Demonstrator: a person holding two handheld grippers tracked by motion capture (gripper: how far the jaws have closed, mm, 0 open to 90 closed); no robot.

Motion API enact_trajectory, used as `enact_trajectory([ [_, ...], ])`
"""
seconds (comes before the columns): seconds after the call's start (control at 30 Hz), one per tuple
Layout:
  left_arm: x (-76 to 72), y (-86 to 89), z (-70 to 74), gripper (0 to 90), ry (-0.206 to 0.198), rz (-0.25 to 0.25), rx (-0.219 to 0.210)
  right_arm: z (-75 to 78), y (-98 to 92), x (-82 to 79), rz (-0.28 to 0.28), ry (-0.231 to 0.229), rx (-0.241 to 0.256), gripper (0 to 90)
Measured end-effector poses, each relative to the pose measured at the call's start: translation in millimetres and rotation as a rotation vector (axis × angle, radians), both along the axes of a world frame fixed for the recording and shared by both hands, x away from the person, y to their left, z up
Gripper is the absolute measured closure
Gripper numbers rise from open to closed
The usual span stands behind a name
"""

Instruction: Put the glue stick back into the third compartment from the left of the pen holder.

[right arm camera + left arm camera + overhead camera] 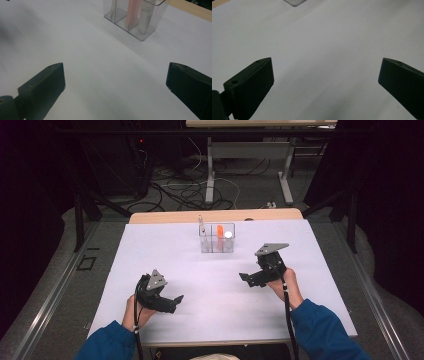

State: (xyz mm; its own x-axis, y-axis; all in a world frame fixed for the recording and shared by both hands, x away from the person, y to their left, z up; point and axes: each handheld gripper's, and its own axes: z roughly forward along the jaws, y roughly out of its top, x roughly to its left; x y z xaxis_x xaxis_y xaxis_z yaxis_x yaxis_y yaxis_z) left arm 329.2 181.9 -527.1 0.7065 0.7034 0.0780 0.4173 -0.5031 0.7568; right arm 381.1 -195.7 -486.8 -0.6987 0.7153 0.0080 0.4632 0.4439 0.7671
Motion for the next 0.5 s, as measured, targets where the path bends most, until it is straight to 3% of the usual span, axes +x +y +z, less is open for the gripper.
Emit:
enact_trajectory([
  [0.23, 0.0, -0.1, 0.1, 0.0, -0.001, 0.000, 0.001, -6.9, -14.2, -16.5, -0.020, -0.016, 0.007, 1.5],
  [0.4, 0.0, -0.2, 0.1, 0.0, -0.001, 0.001, 0.002, -11.6, -25.1, -27.7, -0.029, 0.002, 0.005, 1.4],
  [0.5, -0.1, -0.7, -0.4, 0.0, 0.004, -0.001, -0.001, -16.4, -30.2, -34.5, -0.041, -0.021, 0.021, 1.4],
])
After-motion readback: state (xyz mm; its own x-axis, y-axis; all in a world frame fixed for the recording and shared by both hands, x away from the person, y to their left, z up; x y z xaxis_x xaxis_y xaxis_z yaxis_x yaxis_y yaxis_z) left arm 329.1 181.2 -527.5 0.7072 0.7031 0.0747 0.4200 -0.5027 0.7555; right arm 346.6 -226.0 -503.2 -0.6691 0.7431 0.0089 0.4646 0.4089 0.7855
